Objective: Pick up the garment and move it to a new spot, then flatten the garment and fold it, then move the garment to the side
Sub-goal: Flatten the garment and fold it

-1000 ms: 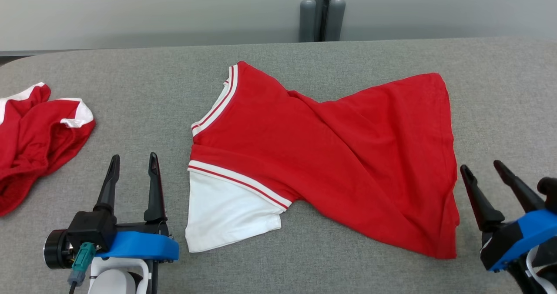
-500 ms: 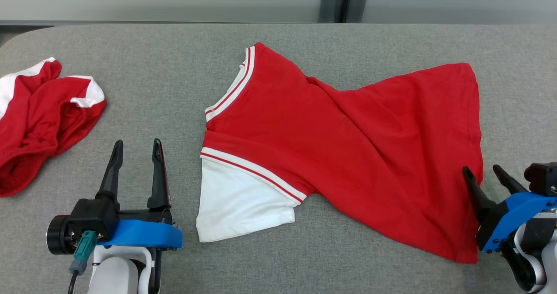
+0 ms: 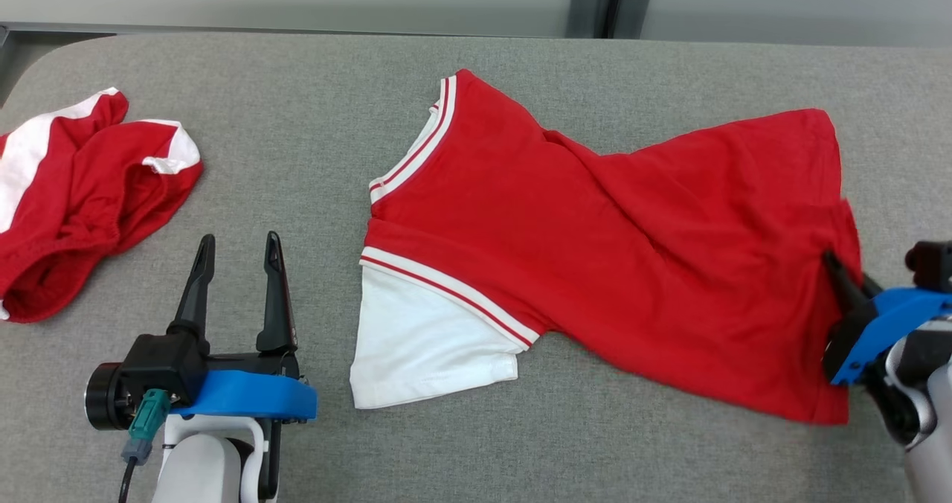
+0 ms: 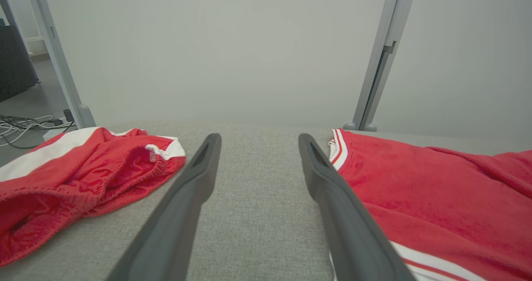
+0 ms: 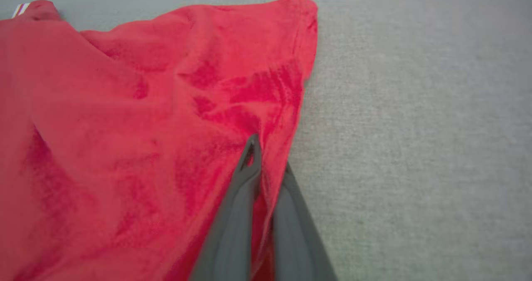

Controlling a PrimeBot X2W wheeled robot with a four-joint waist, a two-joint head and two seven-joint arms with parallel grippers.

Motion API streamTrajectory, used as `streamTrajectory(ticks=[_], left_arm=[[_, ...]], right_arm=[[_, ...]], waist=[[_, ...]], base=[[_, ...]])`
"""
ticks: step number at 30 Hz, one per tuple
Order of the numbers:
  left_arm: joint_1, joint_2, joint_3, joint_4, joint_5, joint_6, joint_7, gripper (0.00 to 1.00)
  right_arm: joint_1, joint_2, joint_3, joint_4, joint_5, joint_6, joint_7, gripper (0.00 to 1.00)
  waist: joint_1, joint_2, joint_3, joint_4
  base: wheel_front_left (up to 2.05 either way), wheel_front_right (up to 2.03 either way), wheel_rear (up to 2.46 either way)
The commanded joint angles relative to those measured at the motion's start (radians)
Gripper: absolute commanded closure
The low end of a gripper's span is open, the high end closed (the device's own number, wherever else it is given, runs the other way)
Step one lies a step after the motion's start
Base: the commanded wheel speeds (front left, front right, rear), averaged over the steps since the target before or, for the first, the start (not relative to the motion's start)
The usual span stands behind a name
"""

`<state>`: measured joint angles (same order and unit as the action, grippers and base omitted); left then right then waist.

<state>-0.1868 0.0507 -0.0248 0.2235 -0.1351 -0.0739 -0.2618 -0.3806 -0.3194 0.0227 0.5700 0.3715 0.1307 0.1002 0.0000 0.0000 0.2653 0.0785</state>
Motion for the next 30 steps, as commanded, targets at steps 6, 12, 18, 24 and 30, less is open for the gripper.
streamTrajectory(ticks=[6,12,18,24,30], left_arm=[[-0.020,-0.001,-0.005,-0.001,-0.009,0.003,-0.005,0.00],[-0.027,-0.001,-0.015,0.002,-0.019,0.008,-0.005,0.00],[-0.024,-0.001,-0.021,0.000,-0.022,0.013,-0.005,0.00],[-0.014,-0.001,-0.010,0.007,-0.009,0.008,-0.005,0.00],[0.015,-0.001,0.018,0.001,0.015,0.003,-0.005,0.00]], right_arm=[[-0.159,-0.066,-0.010,0.107,0.022,0.000,-0.064,1.00],[-0.286,-0.097,-0.024,0.262,0.036,0.000,-0.117,1.00],[-0.367,-0.086,0.002,0.397,0.031,0.000,-0.199,0.00],[-0.393,-0.080,0.037,0.445,0.030,0.000,-0.328,0.00],[-0.329,-0.073,0.008,0.310,0.020,0.000,-0.366,0.00]], waist=[[0.0000,0.0000,0.006,0.020],[0.0000,0.0000,0.015,0.049],[0.0000,0.0000,0.023,0.060],[0.0000,0.0000,-0.001,0.039],[0.0000,0.0000,-0.046,-0.009]], base=[[0.00,0.00,0.00],[0.00,0.00,0.00],[0.00,0.00,0.00],[0.00,0.00,0.00],[0.00,0.00,0.00]])
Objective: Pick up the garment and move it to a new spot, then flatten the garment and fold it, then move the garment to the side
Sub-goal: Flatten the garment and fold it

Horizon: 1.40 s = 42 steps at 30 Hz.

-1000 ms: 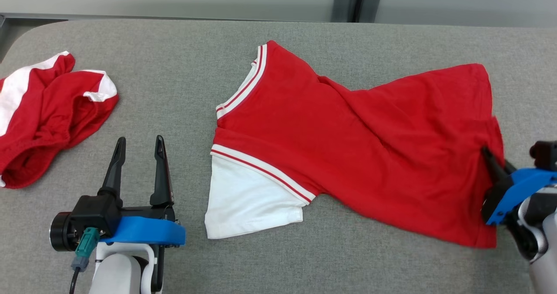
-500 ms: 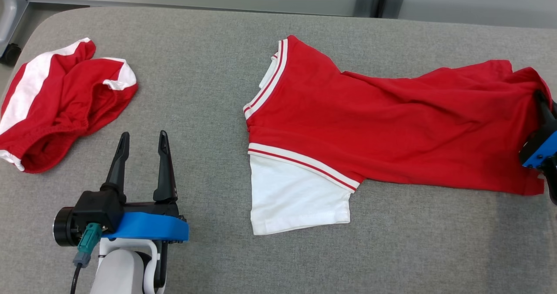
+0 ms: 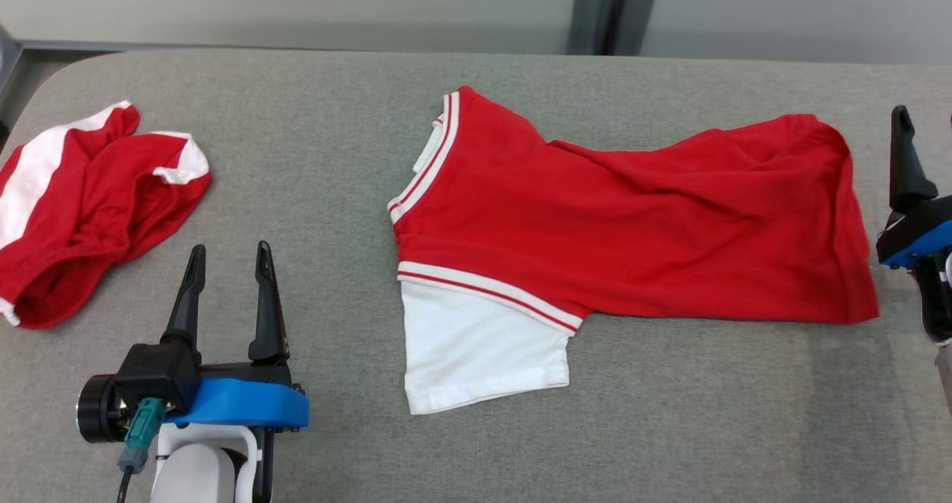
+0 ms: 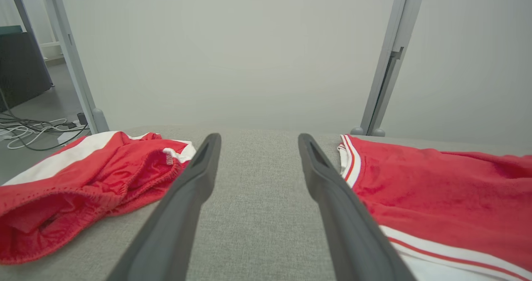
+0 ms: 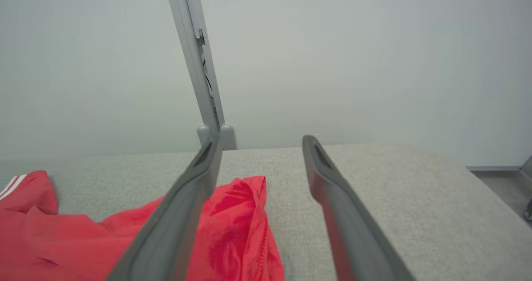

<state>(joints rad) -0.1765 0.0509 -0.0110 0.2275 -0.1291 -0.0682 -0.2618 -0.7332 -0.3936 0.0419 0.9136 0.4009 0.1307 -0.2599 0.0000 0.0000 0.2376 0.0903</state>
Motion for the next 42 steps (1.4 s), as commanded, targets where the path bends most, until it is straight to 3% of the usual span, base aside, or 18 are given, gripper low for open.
streamTrajectory(ticks=[1,9,18,26,42], left_arm=[[0.010,-0.001,0.010,-0.005,0.010,-0.003,-0.005,0.00],[0.054,-0.001,0.033,-0.011,0.020,-0.011,-0.005,0.00],[0.069,0.000,0.035,-0.010,0.027,-0.019,-0.005,0.00],[0.086,-0.001,0.046,-0.015,0.030,-0.021,-0.005,0.00],[0.027,0.004,0.009,0.002,0.077,-0.035,-0.005,0.00]], right_arm=[[0.047,0.007,-0.022,-0.083,-0.017,0.000,-0.006,0.00],[0.282,0.107,-0.070,-0.447,-0.090,0.000,-0.005,0.00],[0.505,0.239,-0.070,-0.668,-0.164,0.000,-0.006,0.00],[0.629,0.306,-0.098,-0.752,-0.240,0.000,-0.006,0.00],[0.608,0.333,-0.091,-0.735,-0.254,0.000,-0.003,0.00]], waist=[[0.0000,0.0000,-0.025,-0.029],[0.0000,0.0000,-0.073,-0.080],[0.0000,0.0000,-0.095,-0.083],[0.0000,0.0000,-0.104,-0.077],[0.0000,0.0000,-0.086,-0.083]], base=[[0.00,0.00,0.00],[0.00,0.00,0.00],[0.00,0.00,0.00],[0.00,0.00,0.00],[0.00,0.00,0.00]])
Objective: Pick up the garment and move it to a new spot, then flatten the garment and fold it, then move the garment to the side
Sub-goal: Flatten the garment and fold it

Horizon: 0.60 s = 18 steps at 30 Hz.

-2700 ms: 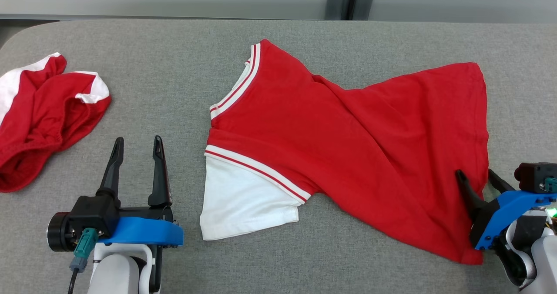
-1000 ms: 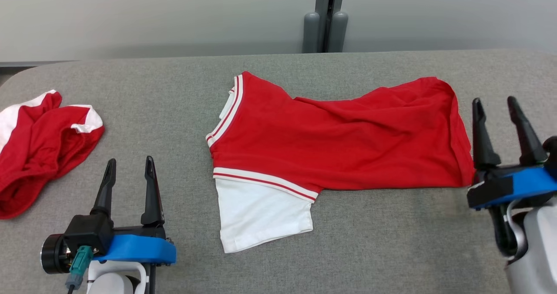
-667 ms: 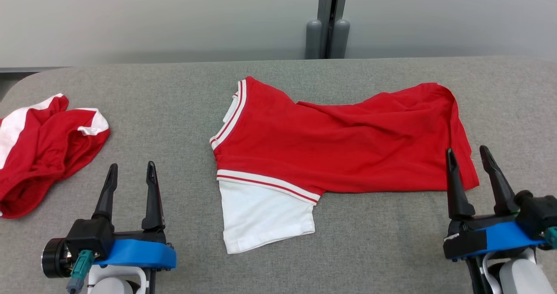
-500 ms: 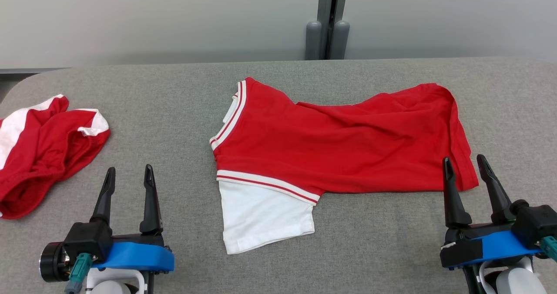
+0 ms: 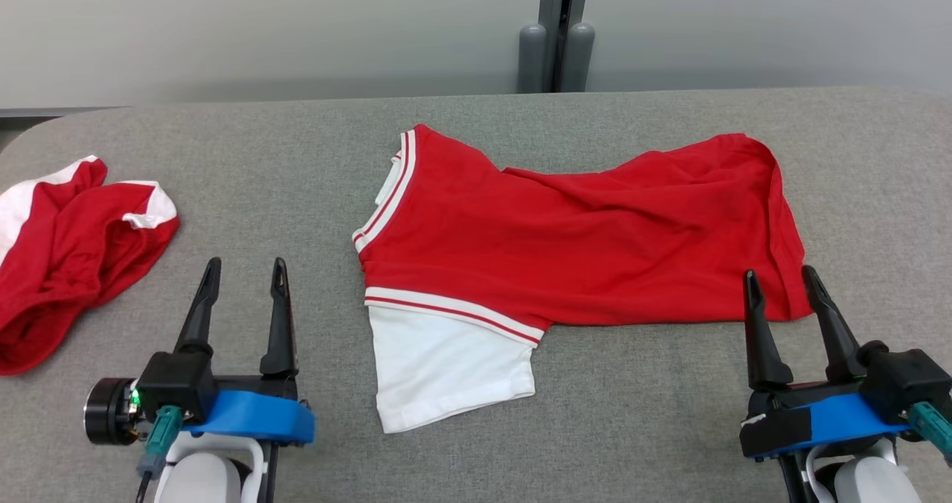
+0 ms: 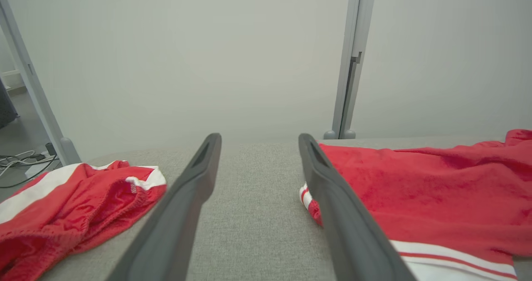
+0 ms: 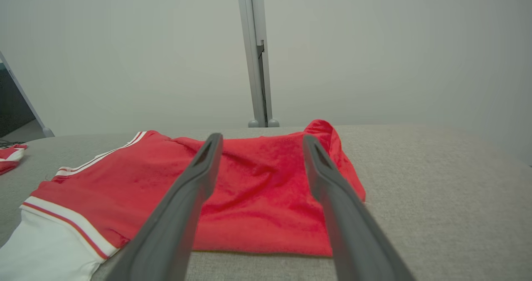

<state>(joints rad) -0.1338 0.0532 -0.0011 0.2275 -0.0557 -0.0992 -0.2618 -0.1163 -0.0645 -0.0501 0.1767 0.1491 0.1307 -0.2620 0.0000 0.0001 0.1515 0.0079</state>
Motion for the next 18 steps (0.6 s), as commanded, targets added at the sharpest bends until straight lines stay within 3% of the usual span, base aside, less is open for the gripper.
streamTrajectory(ticks=[1,18], left_arm=[[-0.024,0.004,-0.006,0.008,0.006,-0.005,-0.005,0.00],[-0.217,0.052,-0.147,0.302,-0.009,-0.032,0.007,0.00]], right_arm=[[-0.013,0.005,0.003,0.004,-0.002,0.000,0.000,0.00],[-0.069,0.011,0.022,0.048,0.013,0.000,0.000,0.00]], waist=[[0.0000,-0.0001,0.003,-0.003],[0.0000,-0.0001,0.068,-0.056]], base=[[0.00,0.00,0.00],[0.00,0.00,0.00]])
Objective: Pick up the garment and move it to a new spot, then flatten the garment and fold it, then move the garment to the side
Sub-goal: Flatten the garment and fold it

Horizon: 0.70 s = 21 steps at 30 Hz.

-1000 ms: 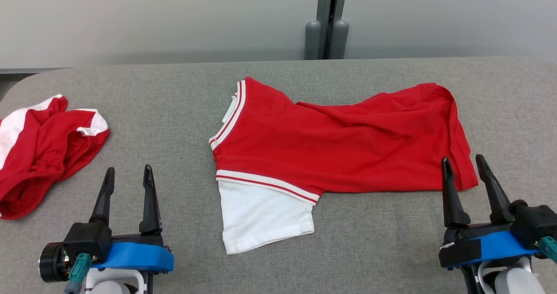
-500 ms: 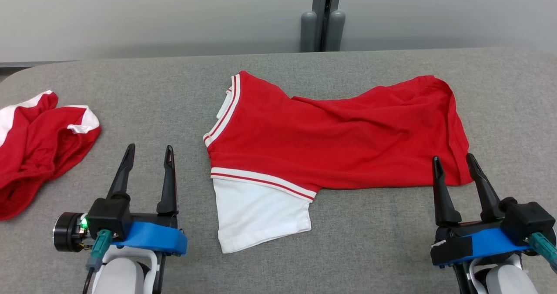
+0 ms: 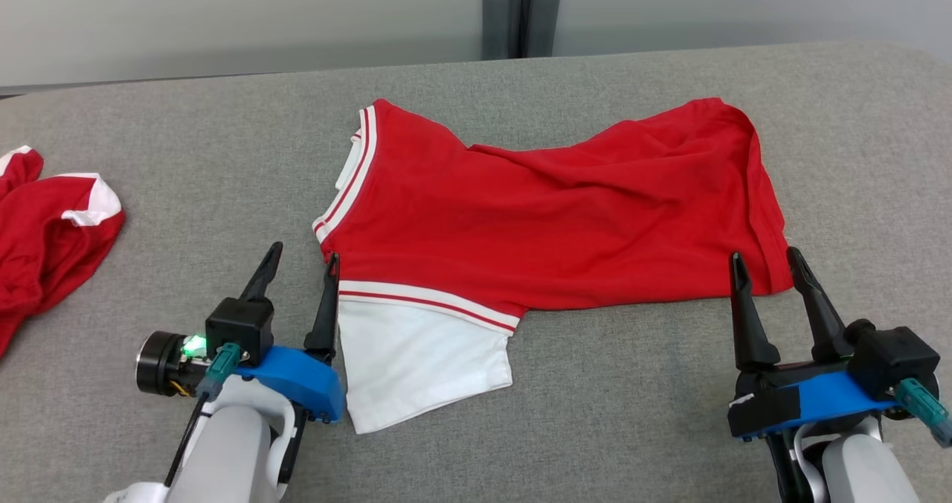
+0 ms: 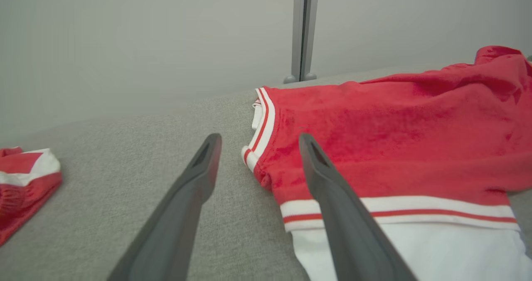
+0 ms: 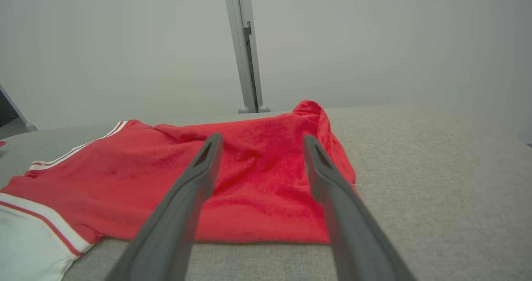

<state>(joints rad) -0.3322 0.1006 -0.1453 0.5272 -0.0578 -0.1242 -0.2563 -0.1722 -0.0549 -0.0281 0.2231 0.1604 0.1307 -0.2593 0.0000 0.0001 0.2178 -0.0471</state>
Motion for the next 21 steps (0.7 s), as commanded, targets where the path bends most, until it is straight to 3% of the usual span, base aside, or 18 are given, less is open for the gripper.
streamTrajectory(ticks=[1,14,15,16,17,21], left_arm=[[-0.029,0.008,-0.013,0.023,-0.011,-0.008,0.008,0.00],[-0.124,0.031,-0.187,0.237,-0.136,-0.006,0.148,0.00],[-0.130,0.034,-0.195,0.242,-0.144,-0.006,0.144,0.13],[-0.133,0.036,-0.207,0.248,-0.153,-0.006,0.144,0.60],[-0.138,0.037,-0.216,0.253,-0.161,-0.006,0.141,1.00],[-0.143,0.037,-0.244,0.262,-0.191,-0.006,0.117,1.00]], right_arm=[[-0.013,0.002,-0.005,0.005,-0.002,0.000,-0.003,0.00],[-0.044,0.004,0.005,0.015,0.005,0.000,-0.006,0.00],[-0.045,0.004,0.006,0.015,0.006,0.000,-0.007,0.00],[-0.045,0.004,0.006,0.015,0.006,0.000,-0.006,0.00],[-0.044,0.004,0.005,0.014,0.005,0.000,-0.006,0.00],[-0.024,0.005,-0.002,0.020,0.002,0.000,-0.006,0.00]], waist=[[0.0000,-0.0001,0.007,-0.003],[0.0000,-0.0001,0.042,-0.028],[0.0000,-0.0001,0.042,-0.029],[0.0000,-0.0001,0.042,-0.030],[0.0000,-0.0001,0.041,-0.030],[0.0000,-0.0001,0.025,-0.021]], base=[[0.00,0.00,0.00],[0.00,0.00,0.00],[0.00,0.00,0.00],[0.00,0.00,0.00],[0.00,0.00,0.00],[0.00,0.00,0.00]])
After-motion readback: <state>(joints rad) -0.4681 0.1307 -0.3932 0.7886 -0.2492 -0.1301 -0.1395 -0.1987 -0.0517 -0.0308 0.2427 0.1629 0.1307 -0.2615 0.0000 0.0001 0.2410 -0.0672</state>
